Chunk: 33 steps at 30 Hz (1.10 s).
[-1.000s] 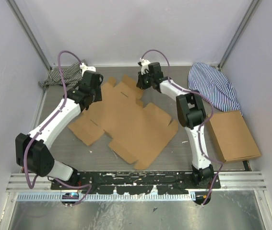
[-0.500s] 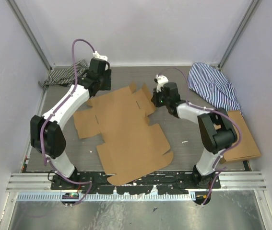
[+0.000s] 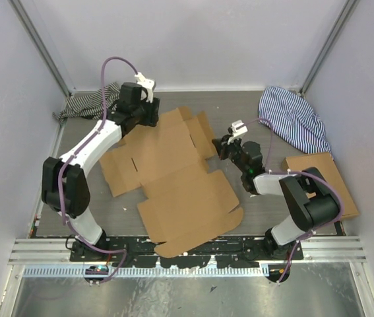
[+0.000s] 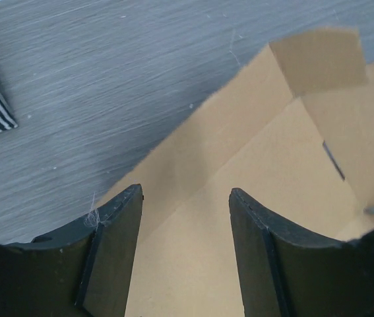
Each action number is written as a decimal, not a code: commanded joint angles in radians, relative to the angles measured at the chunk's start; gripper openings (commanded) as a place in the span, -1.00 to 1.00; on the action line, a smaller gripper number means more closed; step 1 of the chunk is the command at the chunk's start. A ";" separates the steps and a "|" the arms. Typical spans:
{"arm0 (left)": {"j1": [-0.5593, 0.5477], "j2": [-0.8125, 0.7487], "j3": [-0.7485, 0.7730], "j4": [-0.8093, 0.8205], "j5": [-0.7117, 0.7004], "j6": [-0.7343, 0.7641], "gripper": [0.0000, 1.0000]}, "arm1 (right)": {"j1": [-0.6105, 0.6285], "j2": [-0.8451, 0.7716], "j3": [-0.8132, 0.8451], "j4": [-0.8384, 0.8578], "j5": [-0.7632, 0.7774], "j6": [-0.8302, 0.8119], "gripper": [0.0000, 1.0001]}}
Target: Fold the paper box
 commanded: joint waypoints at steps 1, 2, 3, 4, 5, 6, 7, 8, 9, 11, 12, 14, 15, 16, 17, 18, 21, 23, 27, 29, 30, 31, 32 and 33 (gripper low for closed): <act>0.006 -0.051 0.003 0.046 0.151 0.082 0.25 | 0.003 -0.113 -0.021 0.239 0.012 -0.008 -0.98; 0.007 -0.054 0.009 0.032 0.180 0.104 0.25 | 0.002 -0.130 -0.029 0.241 0.008 -0.009 -0.98; 0.009 -0.057 0.015 0.023 0.195 0.118 0.25 | 0.002 -0.150 -0.035 0.235 0.003 -0.010 -0.98; 0.012 -0.062 0.021 0.016 0.209 0.130 0.25 | 0.003 -0.169 -0.037 0.219 -0.005 -0.015 -0.98; 0.016 -0.065 0.024 0.011 0.233 0.142 0.26 | 0.002 -0.186 -0.039 0.207 -0.012 -0.018 -0.98; 0.022 -0.068 0.026 0.010 0.246 0.149 0.27 | 0.003 -0.204 -0.042 0.195 -0.016 -0.021 -0.98; 0.028 -0.068 0.028 0.010 0.250 0.151 0.27 | 0.002 -0.218 -0.046 0.182 -0.019 -0.024 -0.98; 0.039 -0.066 0.034 0.008 0.252 0.152 0.27 | 0.003 -0.232 -0.048 0.166 -0.022 -0.027 -0.98; 0.048 -0.068 0.040 0.012 0.250 0.150 0.27 | 0.002 -0.242 -0.047 0.149 -0.022 -0.031 -0.98; 0.076 -0.076 0.043 0.032 0.263 0.126 0.27 | 0.001 -0.262 -0.055 0.134 -0.021 -0.041 -0.98; 0.090 -0.081 0.045 0.037 0.286 0.116 0.28 | 0.002 -0.269 -0.058 0.129 -0.020 -0.042 -0.98; 0.108 -0.089 0.058 0.045 0.314 0.110 0.29 | 0.003 -0.279 -0.064 0.123 -0.021 -0.042 -0.98; 0.113 -0.090 0.067 0.041 0.325 0.112 0.30 | 0.003 -0.283 -0.064 0.120 -0.025 -0.041 -0.98; 0.118 -0.088 0.075 0.033 0.350 0.114 0.31 | 0.002 -0.286 -0.064 0.117 -0.030 -0.040 -0.98; 0.124 -0.083 0.083 0.027 0.373 0.111 0.31 | 0.002 -0.288 -0.066 0.116 -0.034 -0.038 -0.98; 0.136 -0.077 0.095 0.017 0.413 0.103 0.31 | 0.003 -0.291 -0.067 0.113 -0.038 -0.037 -0.98; 0.169 -0.057 0.109 0.016 0.531 0.069 0.31 | 0.003 -0.301 -0.068 0.103 -0.047 -0.039 -0.98; 0.191 -0.043 0.108 0.019 0.625 0.058 0.31 | 0.002 -0.308 -0.067 0.097 -0.052 -0.039 -0.98; 0.217 0.001 0.112 0.013 0.749 0.064 0.31 | 0.002 -0.323 -0.057 0.073 -0.068 -0.044 -0.98; 0.222 0.018 0.115 0.014 0.763 0.067 0.31 | 0.002 -0.331 -0.059 0.068 -0.072 -0.046 -0.98; 0.224 0.028 0.116 0.016 0.752 0.069 0.31 | 0.002 -0.334 -0.060 0.065 -0.074 -0.047 -0.98; 0.227 0.036 0.120 0.017 0.743 0.073 0.31 | 0.002 -0.341 -0.060 0.059 -0.079 -0.048 -0.98; 0.231 0.044 0.125 0.020 0.740 0.073 0.31 | 0.002 -0.346 -0.060 0.053 -0.083 -0.049 -0.98; 0.237 0.052 0.131 0.021 0.742 0.066 0.31 | 0.001 -0.349 -0.060 0.047 -0.085 -0.050 -0.98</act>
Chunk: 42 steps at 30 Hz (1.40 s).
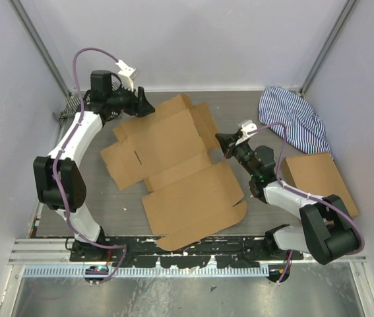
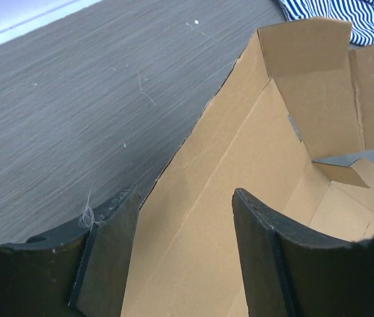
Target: Fold the paper box
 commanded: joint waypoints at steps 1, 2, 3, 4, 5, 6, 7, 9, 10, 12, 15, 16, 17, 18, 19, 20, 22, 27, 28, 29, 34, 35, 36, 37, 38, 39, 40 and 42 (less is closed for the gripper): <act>0.019 0.039 0.052 0.008 0.066 -0.011 0.30 | 0.001 -0.051 0.006 0.033 -0.029 -0.019 -0.98; 0.022 0.047 0.060 0.004 0.070 -0.013 0.30 | 0.003 -0.054 0.006 0.031 -0.032 -0.019 -0.98; 0.024 0.054 0.067 0.002 0.076 -0.015 0.30 | 0.001 -0.055 0.006 0.029 -0.036 -0.019 -0.98; 0.026 0.060 0.073 0.000 0.081 -0.017 0.30 | 0.001 -0.056 0.008 0.028 -0.042 -0.018 -0.98; 0.025 0.068 0.077 -0.003 0.084 -0.018 0.30 | 0.001 -0.056 0.009 0.026 -0.048 -0.017 -0.98; 0.025 0.073 0.079 -0.004 0.087 -0.021 0.30 | 0.002 -0.056 0.011 0.022 -0.054 -0.017 -0.98; 0.025 0.082 0.081 -0.006 0.092 -0.022 0.30 | 0.001 -0.055 0.012 0.018 -0.057 -0.015 -0.98; 0.025 0.092 0.083 -0.013 0.104 -0.027 0.29 | 0.001 -0.056 0.015 0.013 -0.059 -0.014 -0.98; 0.025 0.095 0.082 -0.014 0.116 -0.030 0.28 | 0.001 -0.056 0.015 0.012 -0.061 -0.015 -0.98; 0.025 0.099 0.071 -0.011 0.139 -0.035 0.27 | 0.001 -0.055 0.015 0.010 -0.061 -0.014 -0.98; 0.025 0.104 0.048 -0.004 0.146 -0.031 0.27 | 0.002 -0.051 0.016 0.010 -0.064 -0.013 -0.98; 0.025 0.106 0.042 0.002 0.137 -0.029 0.26 | 0.003 -0.051 0.018 0.010 -0.066 -0.012 -0.98; 0.025 0.109 0.037 0.010 0.126 -0.027 0.26 | 0.002 -0.053 0.019 0.008 -0.070 -0.011 -0.98; 0.024 0.112 0.033 0.013 0.119 -0.027 0.26 | 0.001 -0.054 0.020 0.004 -0.075 -0.011 -0.98; 0.025 0.117 0.036 0.014 0.118 -0.027 0.26 | 0.002 -0.055 0.022 0.001 -0.078 -0.012 -0.98; 0.025 0.124 0.040 0.014 0.117 -0.026 0.26 | 0.001 -0.057 0.022 0.000 -0.080 -0.010 -0.98; 0.025 0.140 0.051 0.007 0.118 -0.025 0.26 | 0.001 -0.062 0.022 -0.007 -0.084 -0.012 -0.98; 0.025 0.157 0.050 0.002 0.148 -0.022 0.24 | 0.001 -0.066 0.023 -0.012 -0.087 -0.013 -0.98; 0.025 0.158 0.045 0.004 0.158 -0.022 0.24 | 0.001 -0.065 0.023 -0.011 -0.088 -0.012 -0.98; 0.025 0.159 0.038 0.008 0.158 -0.022 0.24 | 0.000 -0.065 0.023 -0.010 -0.090 -0.012 -0.98; 0.025 0.160 0.021 0.023 0.174 -0.027 0.18 | 0.001 -0.064 0.027 -0.017 -0.097 -0.011 -0.98; 0.025 0.160 0.019 0.022 0.191 -0.029 0.16 | 0.001 -0.060 0.027 -0.016 -0.098 -0.010 -0.98; 0.025 0.159 0.018 0.021 0.201 -0.030 0.12 | 0.001 -0.057 0.030 -0.017 -0.098 -0.008 -0.98; 0.025 0.157 0.017 0.015 0.210 -0.030 0.07 | 0.001 -0.053 0.032 -0.018 -0.098 -0.006 -0.98; 0.025 0.156 0.016 0.008 0.217 -0.028 0.04 | 0.000 -0.050 0.035 -0.022 -0.098 -0.005 -0.98; 0.025 0.152 0.012 0.002 0.224 -0.028 0.00 | 0.000 -0.046 0.036 -0.023 -0.099 -0.003 -0.98; 0.025 0.147 0.004 0.000 0.232 -0.026 -0.02 | 0.001 -0.041 0.038 -0.022 -0.101 -0.001 -0.98; 0.021 0.138 -0.012 -0.005 0.243 -0.018 -0.07 | 0.000 -0.037 0.042 -0.022 -0.102 0.001 -0.98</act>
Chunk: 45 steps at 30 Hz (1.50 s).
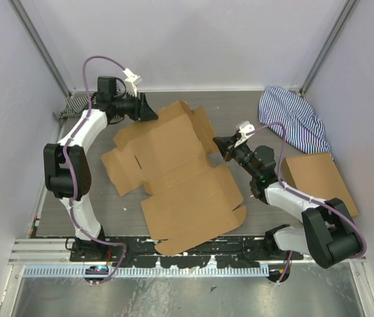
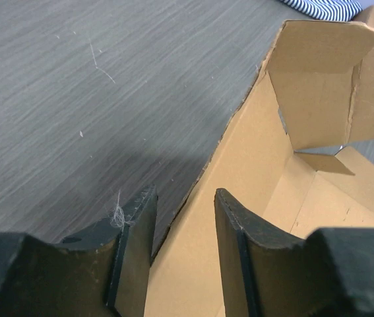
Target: Fold the paper box
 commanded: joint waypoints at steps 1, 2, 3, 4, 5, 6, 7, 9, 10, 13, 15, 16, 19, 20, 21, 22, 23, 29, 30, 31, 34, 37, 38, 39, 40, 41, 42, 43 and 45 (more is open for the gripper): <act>-0.005 -0.020 -0.045 -0.018 0.057 0.016 -0.09 | 0.001 -0.001 0.043 0.039 -0.021 0.005 -0.98; -0.011 -0.022 -0.049 -0.032 0.052 0.033 -0.09 | 0.001 -0.001 0.045 0.037 -0.022 0.006 -0.98; -0.016 -0.024 -0.049 -0.044 0.045 0.045 -0.09 | 0.001 -0.002 0.046 0.035 -0.022 0.007 -0.98; -0.022 -0.024 -0.052 -0.049 0.036 0.053 -0.10 | 0.000 -0.001 0.047 0.033 -0.022 0.006 -0.98; -0.026 -0.023 -0.053 -0.050 0.020 0.056 -0.10 | 0.000 -0.003 0.048 0.032 -0.022 0.007 -0.98; -0.029 -0.018 -0.052 -0.056 0.005 0.060 -0.13 | 0.001 -0.003 0.048 0.030 -0.021 0.006 -0.98; -0.031 -0.015 -0.049 -0.059 -0.002 0.064 -0.17 | 0.000 -0.005 0.047 0.027 -0.021 0.007 -0.98; -0.034 -0.009 -0.039 -0.073 -0.037 0.065 -0.32 | 0.001 -0.006 0.050 0.015 -0.019 0.002 -0.98; -0.036 -0.008 -0.032 -0.084 -0.053 0.068 -0.45 | 0.000 -0.005 0.055 0.001 -0.018 0.000 -0.98; -0.048 -0.016 -0.006 -0.133 -0.135 0.082 -0.83 | 0.001 0.004 0.085 -0.061 -0.016 -0.006 -0.95; -0.056 -0.026 0.009 -0.167 -0.220 0.094 -0.99 | 0.000 0.012 0.104 -0.103 -0.014 -0.005 -0.90; -0.060 -0.032 0.014 -0.182 -0.256 0.100 -1.00 | 0.001 0.014 0.112 -0.122 -0.008 -0.005 -0.85; -0.072 -0.063 0.013 -0.206 -0.318 0.104 -1.00 | 0.001 0.017 0.164 -0.248 0.022 -0.017 -0.48; -0.078 -0.080 0.005 -0.209 -0.337 0.106 -1.00 | 0.000 0.020 0.193 -0.306 0.023 -0.029 -0.32; -0.088 -0.096 -0.001 -0.214 -0.357 0.113 -1.00 | 0.000 0.024 0.219 -0.359 0.028 -0.035 -0.22; -0.099 -0.113 -0.006 -0.223 -0.383 0.121 -1.00 | 0.000 0.025 0.244 -0.412 0.035 -0.039 -0.15; -0.114 -0.131 -0.009 -0.233 -0.409 0.137 -1.00 | 0.000 0.025 0.266 -0.452 0.046 -0.039 -0.11; -0.241 -0.266 -0.060 -0.249 -0.565 0.221 -1.00 | -0.075 0.001 0.354 -0.545 0.100 0.024 -0.06; -0.257 -0.286 -0.062 -0.256 -0.576 0.233 -1.00 | -0.109 0.010 0.376 -0.548 0.087 0.047 -0.06; -0.274 -0.302 -0.062 -0.267 -0.588 0.247 -1.00 | -0.148 0.033 0.405 -0.555 0.058 0.069 -0.06; -0.328 -0.349 -0.045 -0.314 -0.635 0.297 -1.00 | -0.251 0.142 0.530 -0.601 -0.053 0.117 -0.06; -0.387 -0.390 -0.041 -0.346 -0.676 0.365 -1.00 | -0.288 0.289 0.666 -0.660 -0.158 0.104 -0.07; -0.408 -0.404 -0.045 -0.352 -0.689 0.390 -1.00 | -0.292 0.333 0.717 -0.668 -0.194 0.092 -0.07; -0.427 -0.416 -0.051 -0.358 -0.696 0.414 -1.00 | -0.294 0.380 0.749 -0.668 -0.246 0.081 -0.07; -0.444 -0.427 -0.063 -0.361 -0.706 0.433 -1.00 | -0.298 0.440 0.776 -0.668 -0.293 0.072 -0.07; -0.463 -0.435 -0.068 -0.365 -0.721 0.455 -1.00 | -0.301 0.484 0.803 -0.666 -0.322 0.066 -0.07; -0.484 -0.440 -0.075 -0.367 -0.740 0.471 -1.00 | -0.307 0.528 0.827 -0.667 -0.350 0.064 -0.07; -0.504 -0.442 -0.079 -0.368 -0.762 0.486 -1.00 | -0.313 0.567 0.849 -0.661 -0.384 0.063 -0.07; -0.558 -0.433 -0.086 -0.368 -0.830 0.509 -1.00 | -0.324 0.641 0.863 -0.596 -0.468 0.083 -0.07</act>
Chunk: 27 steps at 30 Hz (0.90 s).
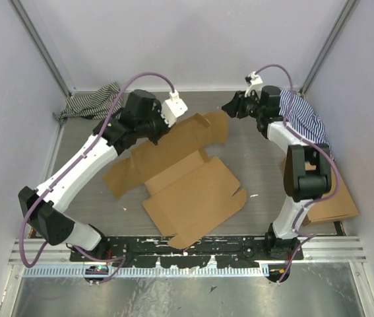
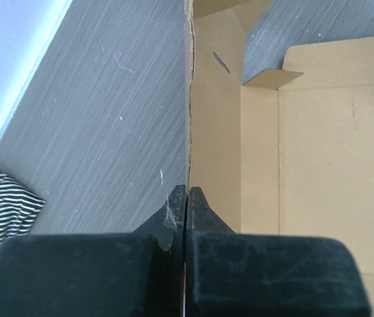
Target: Fold the paper box
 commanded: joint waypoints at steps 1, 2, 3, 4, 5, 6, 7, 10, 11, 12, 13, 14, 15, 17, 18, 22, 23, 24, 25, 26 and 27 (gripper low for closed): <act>-0.090 -0.011 -0.029 -0.025 -0.147 0.106 -1.00 | -0.017 0.129 0.057 0.068 -0.238 0.014 -0.07; -0.105 -0.003 -0.033 -0.025 -0.169 0.112 -1.00 | -0.018 0.154 0.055 0.103 -0.269 0.020 -0.08; -0.116 0.010 -0.037 -0.022 -0.200 0.116 -1.00 | -0.019 0.174 0.050 0.135 -0.305 0.022 -0.07; -0.126 0.018 -0.041 -0.018 -0.229 0.122 -1.00 | -0.020 0.190 0.048 0.161 -0.339 0.020 -0.07; -0.135 0.026 -0.045 -0.015 -0.257 0.125 -1.00 | -0.021 0.200 0.041 0.176 -0.371 0.018 -0.07; -0.144 0.032 -0.049 -0.010 -0.282 0.127 -1.00 | -0.022 0.202 0.026 0.196 -0.387 0.016 -0.07; -0.153 0.037 -0.052 -0.002 -0.310 0.130 -1.00 | -0.022 0.199 0.007 0.219 -0.401 0.015 -0.07; -0.177 0.049 -0.067 0.021 -0.380 0.138 -1.00 | -0.023 0.169 -0.067 0.265 -0.431 0.010 -0.07; -0.185 0.053 -0.071 0.027 -0.399 0.140 -1.00 | -0.023 0.161 -0.091 0.274 -0.447 0.008 -0.07; -0.193 0.057 -0.076 0.033 -0.415 0.141 -1.00 | -0.023 0.150 -0.117 0.287 -0.466 0.005 -0.07; -0.199 0.063 -0.085 0.041 -0.434 0.141 -1.00 | -0.023 0.140 -0.146 0.312 -0.475 0.007 -0.07; -0.210 0.069 -0.091 0.043 -0.455 0.144 -1.00 | -0.024 0.131 -0.175 0.334 -0.485 0.008 -0.07; -0.221 0.075 -0.098 0.047 -0.473 0.146 -1.00 | -0.025 0.126 -0.197 0.353 -0.498 0.008 -0.07; -0.247 0.085 -0.117 0.060 -0.516 0.151 -1.00 | -0.026 0.126 -0.225 0.388 -0.532 0.013 -0.06; -0.257 0.090 -0.124 0.067 -0.536 0.151 -1.00 | -0.026 0.125 -0.234 0.407 -0.547 0.019 -0.05; -0.296 0.108 -0.146 0.090 -0.618 0.154 -1.00 | -0.027 0.125 -0.236 0.417 -0.585 0.034 -0.05; -0.304 0.111 -0.149 0.093 -0.633 0.154 -1.00 | -0.027 0.120 -0.239 0.417 -0.594 0.038 -0.05; -0.311 0.114 -0.150 0.095 -0.644 0.148 -1.00 | -0.026 0.113 -0.242 0.416 -0.608 0.043 -0.05; -0.316 0.118 -0.150 0.093 -0.652 0.147 -1.00 | -0.026 0.102 -0.248 0.415 -0.617 0.045 -0.05; -0.320 0.120 -0.150 0.092 -0.661 0.144 -1.00 | -0.026 0.089 -0.255 0.410 -0.625 0.044 -0.05; -0.325 0.124 -0.150 0.090 -0.668 0.145 -1.00 | -0.027 0.075 -0.264 0.398 -0.631 0.035 -0.05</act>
